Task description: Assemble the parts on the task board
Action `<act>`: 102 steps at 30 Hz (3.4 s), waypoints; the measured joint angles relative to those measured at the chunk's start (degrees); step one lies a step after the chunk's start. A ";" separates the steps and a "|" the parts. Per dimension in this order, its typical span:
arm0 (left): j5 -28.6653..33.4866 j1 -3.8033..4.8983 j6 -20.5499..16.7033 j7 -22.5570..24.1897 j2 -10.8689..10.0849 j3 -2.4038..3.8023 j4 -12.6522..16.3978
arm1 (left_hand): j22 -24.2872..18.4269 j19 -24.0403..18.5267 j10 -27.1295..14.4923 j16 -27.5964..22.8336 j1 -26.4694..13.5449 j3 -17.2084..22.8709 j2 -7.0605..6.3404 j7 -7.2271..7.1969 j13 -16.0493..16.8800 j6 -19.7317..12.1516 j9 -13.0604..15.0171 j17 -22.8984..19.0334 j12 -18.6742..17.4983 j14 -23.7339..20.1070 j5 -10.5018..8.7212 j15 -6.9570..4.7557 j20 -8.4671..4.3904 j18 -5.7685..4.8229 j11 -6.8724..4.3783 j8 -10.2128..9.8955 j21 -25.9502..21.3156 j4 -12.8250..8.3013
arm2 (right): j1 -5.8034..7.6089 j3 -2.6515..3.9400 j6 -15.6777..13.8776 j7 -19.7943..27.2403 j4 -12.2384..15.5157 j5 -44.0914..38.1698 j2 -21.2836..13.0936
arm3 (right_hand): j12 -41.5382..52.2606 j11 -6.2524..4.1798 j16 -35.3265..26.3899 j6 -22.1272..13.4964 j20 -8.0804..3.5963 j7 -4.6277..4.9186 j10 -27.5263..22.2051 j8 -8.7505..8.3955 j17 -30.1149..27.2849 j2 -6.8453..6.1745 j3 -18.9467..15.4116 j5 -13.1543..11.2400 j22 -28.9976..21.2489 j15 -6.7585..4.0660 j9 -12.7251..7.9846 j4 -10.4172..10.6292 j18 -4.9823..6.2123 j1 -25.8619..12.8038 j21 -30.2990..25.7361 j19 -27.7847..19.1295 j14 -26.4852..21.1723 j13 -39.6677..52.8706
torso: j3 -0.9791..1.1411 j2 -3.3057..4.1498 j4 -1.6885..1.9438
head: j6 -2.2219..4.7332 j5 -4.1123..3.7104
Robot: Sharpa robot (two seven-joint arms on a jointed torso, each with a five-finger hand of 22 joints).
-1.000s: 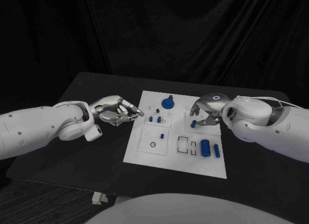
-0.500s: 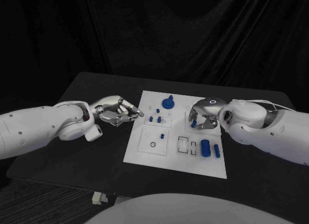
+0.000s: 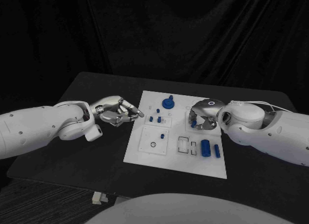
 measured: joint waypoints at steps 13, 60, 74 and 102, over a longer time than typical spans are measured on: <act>0.01 -0.03 0.46 -0.28 0.11 0.00 -0.22 | 0.00 -0.50 0.12 0.00 0.00 1.11 0.00 0.00 0.00 0.01 0.00 0.00 0.00 0.00 0.00 0.00 0.48 0.00 0.10 0.43 -0.01 -1.07 | -0.05 -0.01 -2.93 0.86 0.17 0.05 -0.13 | -0.02 0.06 -0.01 3.32 0.36 0.19 3.56 1.21 -0.69 -0.30 2.36 -0.04 0.00 0.52 0.96 -2.37 0.00 1.48 0.00 -0.35 0.51 -1.67 | 0.00 0.00 -0.01 | 0.00 0.08; 0.04 -0.30 1.83 -1.55 0.05 -0.01 -2.72 | 0.00 -0.85 0.41 0.00 0.00 1.11 0.00 0.02 0.01 0.61 0.00 0.00 0.01 0.00 0.01 0.01 0.80 0.00 0.19 0.43 -0.69 -1.07 | 0.63 -0.04 -8.78 2.42 11.90 -1.57 6.59 | -0.90 0.26 -0.01 4.35 0.71 0.38 4.97 1.71 -0.85 -0.31 2.59 -0.77 0.00 0.52 1.72 -3.41 0.00 1.48 -0.28 -0.69 0.50 -2.41 | -0.03 -0.01 0.08 | 0.00 1.04; 0.05 -0.46 2.24 -1.95 -0.07 -0.01 -2.92 | 0.00 -1.06 0.42 0.00 0.00 1.11 0.00 0.30 0.01 0.91 0.00 0.00 0.01 0.00 0.01 0.01 1.00 0.00 0.19 0.43 -1.33 -1.08 | -2.83 -0.01 -8.66 3.18 7.33 -3.79 10.92 | -1.25 0.36 -0.01 4.35 0.71 0.38 5.09 1.71 -0.86 -0.31 2.59 -0.77 0.00 0.52 1.72 -3.41 0.00 1.48 -0.28 -0.69 0.50 -2.41 | -0.02 0.07 -0.01 | 0.00 1.11; 0.06 -1.36 3.16 -2.14 0.51 -0.01 -3.33 | 0.00 -1.07 0.61 0.00 0.00 1.11 0.00 0.30 0.02 0.92 0.00 0.00 0.01 0.00 0.01 0.02 1.01 0.01 0.21 0.44 -1.34 -1.08 | -4.57 0.03 -6.61 3.53 5.52 -5.38 11.62 | -1.25 0.36 -0.01 4.35 0.71 0.39 5.09 1.70 -0.86 -0.31 2.59 -0.77 0.00 0.52 1.73 -3.42 0.00 1.48 -0.28 -0.69 0.50 -2.42 | -0.01 0.00 -0.03 | 0.00 0.76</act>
